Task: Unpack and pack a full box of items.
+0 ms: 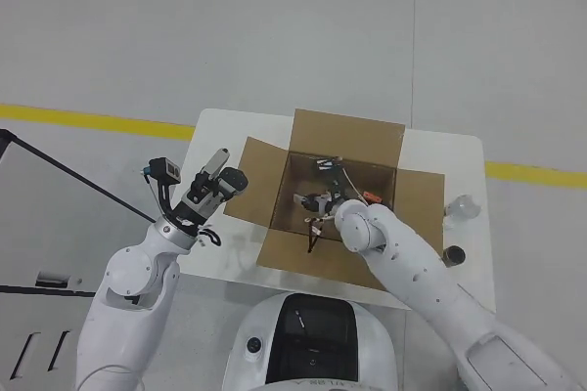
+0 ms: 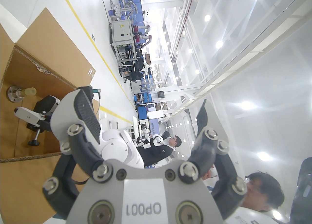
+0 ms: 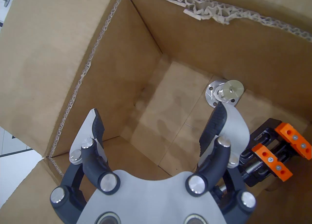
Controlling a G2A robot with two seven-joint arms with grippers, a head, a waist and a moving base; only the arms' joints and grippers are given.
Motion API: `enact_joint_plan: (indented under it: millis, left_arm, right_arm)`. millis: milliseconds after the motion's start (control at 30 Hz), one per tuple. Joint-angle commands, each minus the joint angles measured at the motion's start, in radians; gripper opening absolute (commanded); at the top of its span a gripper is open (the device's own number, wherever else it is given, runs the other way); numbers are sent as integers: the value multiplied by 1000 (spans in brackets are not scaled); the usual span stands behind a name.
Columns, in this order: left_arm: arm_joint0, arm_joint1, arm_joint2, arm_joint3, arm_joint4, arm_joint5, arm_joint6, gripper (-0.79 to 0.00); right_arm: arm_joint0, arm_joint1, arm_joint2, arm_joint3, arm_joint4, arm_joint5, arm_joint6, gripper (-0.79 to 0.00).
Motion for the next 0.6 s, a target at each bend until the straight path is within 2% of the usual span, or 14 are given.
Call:
enact_joint_plan:
  millis: [0,133,200,267,300,367,467,567]
  left_arm:
    - [0,0,0,0,0,0,0,0]
    - [0,0,0,0,0,0,0,0]
    - [0,0,0,0,0,0,0,0]
    - [0,0,0,0,0,0,0,0]
    - [0,0,0,0,0,0,0,0]
    - [0,0,0,0,0,0,0,0]
    - [0,0,0,0,0,0,0,0]
    - [0,0,0,0,0,0,0,0]
  right_arm:
    - [0,0,0,0,-2,0,0,0]
    - [-3,-3,-4,30,7,-11,14,0]
    - [2,-13,4,71,47,-5,-25,0]
    - [3,-25,-3,97,65,8,-60,-151]
    - [3,-31,-4,112,75,22,-76,-197]
    - [7,-42,-9,138,92,39,-105,-215]
    - [22,-68,-26,185,105,120,-154,-268]
    - [47,-100,-73,220,83,206,-174,-259]
